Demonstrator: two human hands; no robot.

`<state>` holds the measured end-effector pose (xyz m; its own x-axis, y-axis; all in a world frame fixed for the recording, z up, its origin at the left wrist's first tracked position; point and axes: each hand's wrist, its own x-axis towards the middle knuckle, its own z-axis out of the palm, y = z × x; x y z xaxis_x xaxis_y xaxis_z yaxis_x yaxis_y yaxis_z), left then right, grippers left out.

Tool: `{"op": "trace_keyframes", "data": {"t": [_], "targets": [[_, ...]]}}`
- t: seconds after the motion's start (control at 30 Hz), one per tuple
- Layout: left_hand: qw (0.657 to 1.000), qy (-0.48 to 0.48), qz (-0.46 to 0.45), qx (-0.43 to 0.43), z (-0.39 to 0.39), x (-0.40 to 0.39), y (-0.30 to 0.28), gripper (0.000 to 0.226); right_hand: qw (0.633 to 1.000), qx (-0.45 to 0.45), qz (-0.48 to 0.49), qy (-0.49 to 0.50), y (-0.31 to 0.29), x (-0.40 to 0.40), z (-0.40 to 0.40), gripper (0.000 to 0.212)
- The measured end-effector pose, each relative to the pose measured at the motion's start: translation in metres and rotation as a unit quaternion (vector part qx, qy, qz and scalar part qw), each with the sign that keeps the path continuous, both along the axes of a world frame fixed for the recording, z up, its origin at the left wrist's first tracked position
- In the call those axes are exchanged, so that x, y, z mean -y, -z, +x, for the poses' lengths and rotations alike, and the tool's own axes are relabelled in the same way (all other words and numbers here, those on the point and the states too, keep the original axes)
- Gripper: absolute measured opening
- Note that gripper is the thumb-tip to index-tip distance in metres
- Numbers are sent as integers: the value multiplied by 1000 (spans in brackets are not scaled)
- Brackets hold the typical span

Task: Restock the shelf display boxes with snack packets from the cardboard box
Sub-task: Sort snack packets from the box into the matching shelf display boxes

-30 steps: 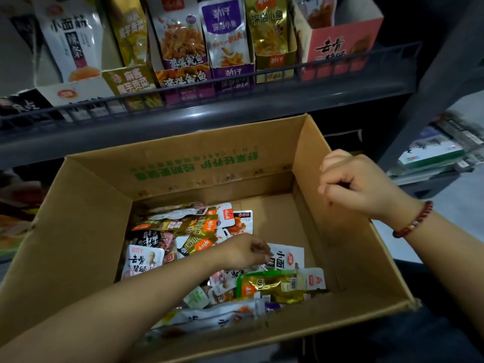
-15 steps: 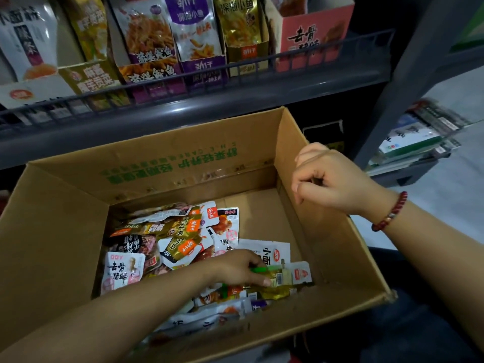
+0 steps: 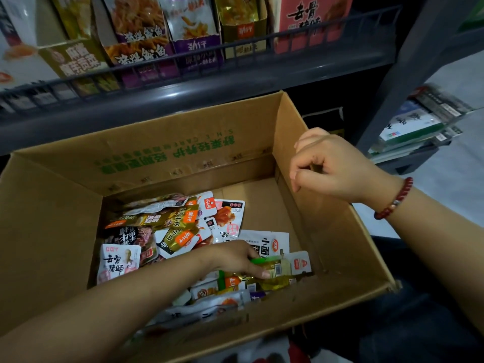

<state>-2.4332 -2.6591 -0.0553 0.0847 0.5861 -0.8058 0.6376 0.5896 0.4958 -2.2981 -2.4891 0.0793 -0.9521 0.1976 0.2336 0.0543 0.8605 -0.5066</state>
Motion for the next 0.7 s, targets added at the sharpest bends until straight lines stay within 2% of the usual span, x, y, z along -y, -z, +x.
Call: {"op": "trace_keyframes", "data": {"t": [0.43, 0.6, 0.7], "targets": [[993, -99, 46, -52, 10, 4, 16, 33, 1000, 2, 3, 1, -1, 2, 0, 38], [990, -134, 29, -16, 3, 2, 9, 30, 1000, 3, 7, 2, -1, 2, -1, 37], [994, -113, 4, 6, -1, 1, 3, 41, 1000, 1, 6, 2, -1, 2, 0, 35]]}}
